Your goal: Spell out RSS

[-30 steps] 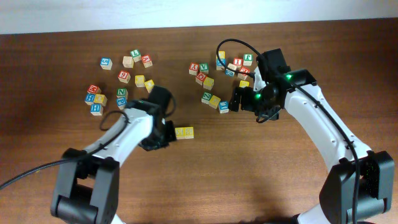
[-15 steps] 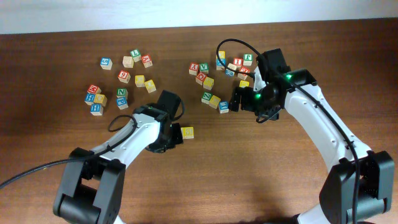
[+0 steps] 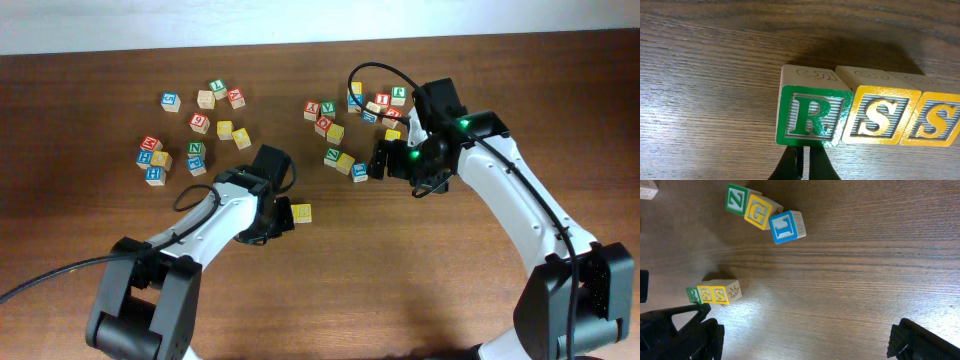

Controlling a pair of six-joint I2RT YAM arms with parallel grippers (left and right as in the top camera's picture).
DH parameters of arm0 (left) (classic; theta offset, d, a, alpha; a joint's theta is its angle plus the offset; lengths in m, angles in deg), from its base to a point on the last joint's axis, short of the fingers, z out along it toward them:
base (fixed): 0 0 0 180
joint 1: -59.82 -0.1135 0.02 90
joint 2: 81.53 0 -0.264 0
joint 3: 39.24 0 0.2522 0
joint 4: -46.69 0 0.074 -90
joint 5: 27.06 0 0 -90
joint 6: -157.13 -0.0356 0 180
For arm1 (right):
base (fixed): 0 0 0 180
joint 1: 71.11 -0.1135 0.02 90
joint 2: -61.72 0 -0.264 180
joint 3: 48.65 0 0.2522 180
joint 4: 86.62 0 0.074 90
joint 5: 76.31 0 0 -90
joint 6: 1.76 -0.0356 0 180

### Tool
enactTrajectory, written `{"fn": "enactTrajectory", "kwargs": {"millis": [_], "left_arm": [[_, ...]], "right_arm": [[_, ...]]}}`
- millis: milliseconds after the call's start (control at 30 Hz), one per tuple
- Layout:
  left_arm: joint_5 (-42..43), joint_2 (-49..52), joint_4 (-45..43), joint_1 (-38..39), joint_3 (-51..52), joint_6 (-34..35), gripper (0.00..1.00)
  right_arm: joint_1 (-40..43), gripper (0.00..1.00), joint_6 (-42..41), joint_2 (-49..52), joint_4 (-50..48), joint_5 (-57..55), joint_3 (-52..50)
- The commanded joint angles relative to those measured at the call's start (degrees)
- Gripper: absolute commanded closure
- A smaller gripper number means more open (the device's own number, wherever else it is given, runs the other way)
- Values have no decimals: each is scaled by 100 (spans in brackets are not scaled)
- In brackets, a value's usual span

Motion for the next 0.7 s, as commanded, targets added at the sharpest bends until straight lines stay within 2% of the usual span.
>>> {"fn": "enactTrajectory", "kwargs": {"millis": [0, 667], "left_arm": [[-101, -105, -52, -9, 61, 9, 100], [-81, -118, 70, -9, 59, 11, 100]], "right_arm": [[37, 2, 0, -52, -4, -50, 76], [35, 2, 0, -52, -4, -50, 76]]}}
